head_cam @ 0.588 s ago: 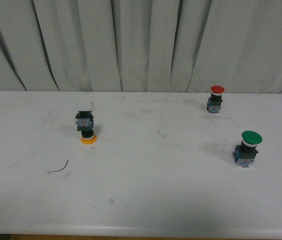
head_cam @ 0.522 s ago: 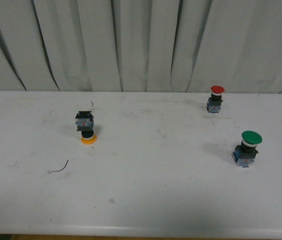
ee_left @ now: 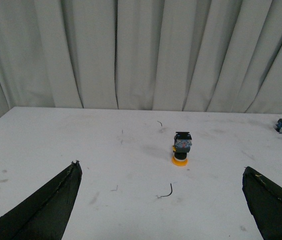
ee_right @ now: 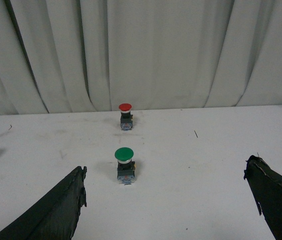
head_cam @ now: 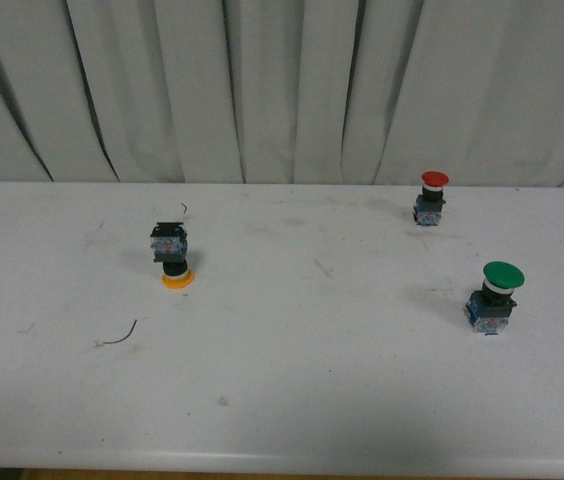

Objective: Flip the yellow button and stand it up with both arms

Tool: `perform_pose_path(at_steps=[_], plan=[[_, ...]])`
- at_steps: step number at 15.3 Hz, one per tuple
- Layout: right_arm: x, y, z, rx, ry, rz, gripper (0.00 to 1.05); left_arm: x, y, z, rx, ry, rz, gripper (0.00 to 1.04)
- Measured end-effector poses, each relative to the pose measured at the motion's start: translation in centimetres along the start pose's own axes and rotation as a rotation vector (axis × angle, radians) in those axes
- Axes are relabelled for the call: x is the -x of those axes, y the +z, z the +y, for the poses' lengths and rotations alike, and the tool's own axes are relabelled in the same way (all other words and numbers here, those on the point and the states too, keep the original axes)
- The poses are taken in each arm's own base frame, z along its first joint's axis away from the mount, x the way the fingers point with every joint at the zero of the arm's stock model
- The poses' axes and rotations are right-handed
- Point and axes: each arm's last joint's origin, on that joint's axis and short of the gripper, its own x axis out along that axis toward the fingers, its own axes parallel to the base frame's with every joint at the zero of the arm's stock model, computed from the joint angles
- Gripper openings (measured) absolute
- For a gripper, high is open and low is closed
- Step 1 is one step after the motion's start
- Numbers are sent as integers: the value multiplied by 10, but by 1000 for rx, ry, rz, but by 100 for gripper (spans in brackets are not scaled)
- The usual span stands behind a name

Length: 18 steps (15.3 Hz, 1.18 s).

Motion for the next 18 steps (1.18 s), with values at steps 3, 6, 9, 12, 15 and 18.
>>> perform_pose_path(at_steps=[3,6,9,12,15,18], plan=[[0,0,0,0,0,0,98,0,0,0,0,0,0,98],[0,0,0,0,0,0,98,0,0,0,0,0,0,98],[0,0,0,0,0,0,98,0,0,0,0,0,0,98],[0,0,0,0,0,0,98,0,0,0,0,0,0,98],[0,0,0,0,0,0,98,0,0,0,0,0,0,98],[0,0,0,0,0,0,98,0,0,0,0,0,0,98]])
